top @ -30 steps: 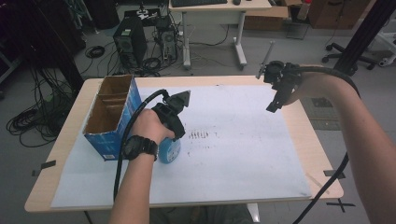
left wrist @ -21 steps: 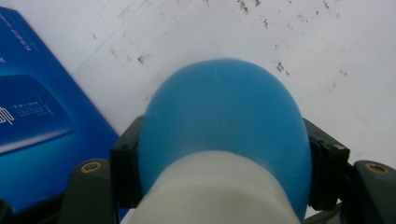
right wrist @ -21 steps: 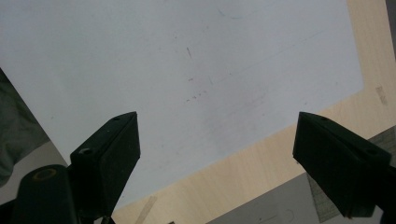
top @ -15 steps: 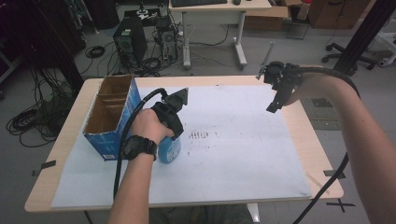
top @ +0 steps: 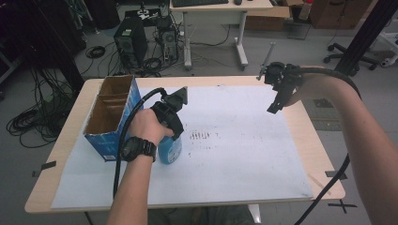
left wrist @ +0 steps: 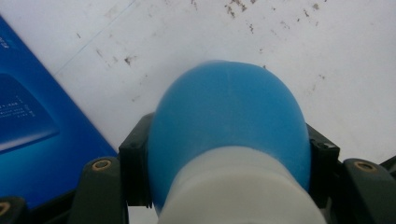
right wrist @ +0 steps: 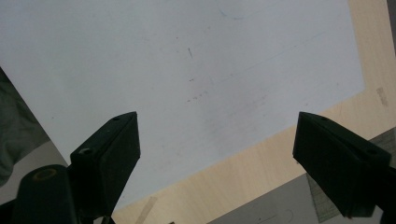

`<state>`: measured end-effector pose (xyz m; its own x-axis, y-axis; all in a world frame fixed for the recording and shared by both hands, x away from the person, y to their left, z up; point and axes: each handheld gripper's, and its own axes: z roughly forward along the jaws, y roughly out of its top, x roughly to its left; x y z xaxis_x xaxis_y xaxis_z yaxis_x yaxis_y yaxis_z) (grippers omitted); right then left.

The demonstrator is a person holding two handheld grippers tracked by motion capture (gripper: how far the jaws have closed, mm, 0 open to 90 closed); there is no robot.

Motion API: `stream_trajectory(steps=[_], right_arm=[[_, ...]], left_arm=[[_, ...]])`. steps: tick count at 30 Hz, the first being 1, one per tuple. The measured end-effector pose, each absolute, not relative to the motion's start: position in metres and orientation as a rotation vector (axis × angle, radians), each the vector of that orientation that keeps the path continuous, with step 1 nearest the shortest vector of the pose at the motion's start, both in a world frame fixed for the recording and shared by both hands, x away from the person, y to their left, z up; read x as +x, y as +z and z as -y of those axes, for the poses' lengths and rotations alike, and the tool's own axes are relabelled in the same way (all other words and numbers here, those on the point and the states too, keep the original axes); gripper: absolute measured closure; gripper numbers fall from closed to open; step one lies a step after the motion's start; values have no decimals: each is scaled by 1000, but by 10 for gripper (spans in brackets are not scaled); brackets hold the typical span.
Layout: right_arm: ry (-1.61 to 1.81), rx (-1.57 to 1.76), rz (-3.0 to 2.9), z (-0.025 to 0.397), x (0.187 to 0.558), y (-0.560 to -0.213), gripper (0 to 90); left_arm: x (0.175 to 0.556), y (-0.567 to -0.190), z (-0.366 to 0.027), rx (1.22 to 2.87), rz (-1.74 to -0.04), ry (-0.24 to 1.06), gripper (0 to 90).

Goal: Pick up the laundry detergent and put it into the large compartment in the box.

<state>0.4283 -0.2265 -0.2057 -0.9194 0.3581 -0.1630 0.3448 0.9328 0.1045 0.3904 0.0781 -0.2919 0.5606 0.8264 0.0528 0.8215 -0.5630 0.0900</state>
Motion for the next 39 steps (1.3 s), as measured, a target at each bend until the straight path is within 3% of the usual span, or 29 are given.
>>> stream_trajectory(steps=[18,27,39], right_arm=[[106,538,-2909,225,428,-204,147],[113,532,-2907,224,428,-203,147],[121,521,-2901,219,426,-200,148]], left_arm=[[390,-287,-75,2760,-1400,132,375],[391,-274,-76,2774,-1424,67,376],[389,-262,-76,2777,-1378,106,375]])
